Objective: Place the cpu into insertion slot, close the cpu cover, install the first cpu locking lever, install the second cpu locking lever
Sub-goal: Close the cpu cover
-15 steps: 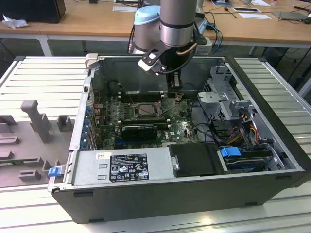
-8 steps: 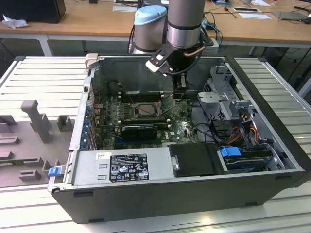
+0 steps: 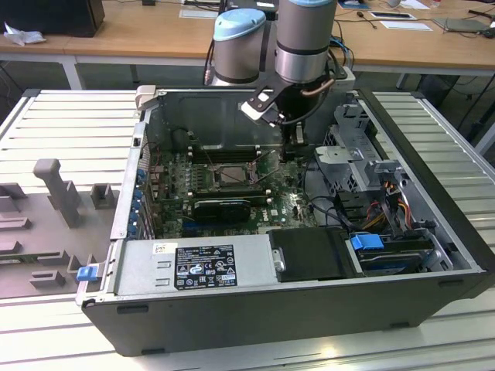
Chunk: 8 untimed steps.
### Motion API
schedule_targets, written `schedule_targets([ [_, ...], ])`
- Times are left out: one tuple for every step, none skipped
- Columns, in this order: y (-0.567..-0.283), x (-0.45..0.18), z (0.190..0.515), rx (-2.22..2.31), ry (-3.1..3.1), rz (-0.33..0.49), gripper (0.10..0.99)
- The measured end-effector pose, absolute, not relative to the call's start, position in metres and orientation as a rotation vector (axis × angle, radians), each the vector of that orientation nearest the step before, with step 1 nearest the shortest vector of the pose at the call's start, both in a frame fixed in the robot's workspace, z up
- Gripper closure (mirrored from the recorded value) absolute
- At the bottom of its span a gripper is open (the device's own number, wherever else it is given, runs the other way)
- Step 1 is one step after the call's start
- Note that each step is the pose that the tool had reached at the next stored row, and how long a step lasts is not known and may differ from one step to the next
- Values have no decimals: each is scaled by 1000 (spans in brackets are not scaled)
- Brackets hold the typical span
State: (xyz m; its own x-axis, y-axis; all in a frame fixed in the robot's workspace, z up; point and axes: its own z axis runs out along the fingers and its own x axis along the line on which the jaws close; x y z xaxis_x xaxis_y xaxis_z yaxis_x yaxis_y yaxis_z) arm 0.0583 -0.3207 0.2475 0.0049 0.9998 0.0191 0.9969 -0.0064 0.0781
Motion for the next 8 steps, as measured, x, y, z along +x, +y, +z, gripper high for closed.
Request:
schedule_targets([
  [-321, 58, 247, 2197, 2185, 105, 980],
  [-321, 58, 247, 2199, 2187, 103, 980],
  [-321, 58, 247, 2203, 2190, 99, 980],
  [-321, 58, 247, 2206, 2194, 95, 980],
  [-321, 58, 247, 2210, 2197, 90, 980],
  [-321, 58, 247, 2211, 2198, 89, 980],
  [-321, 56, 247, 2211, 2198, 89, 980],
  [-321, 53, 247, 2211, 2198, 89, 980],
])
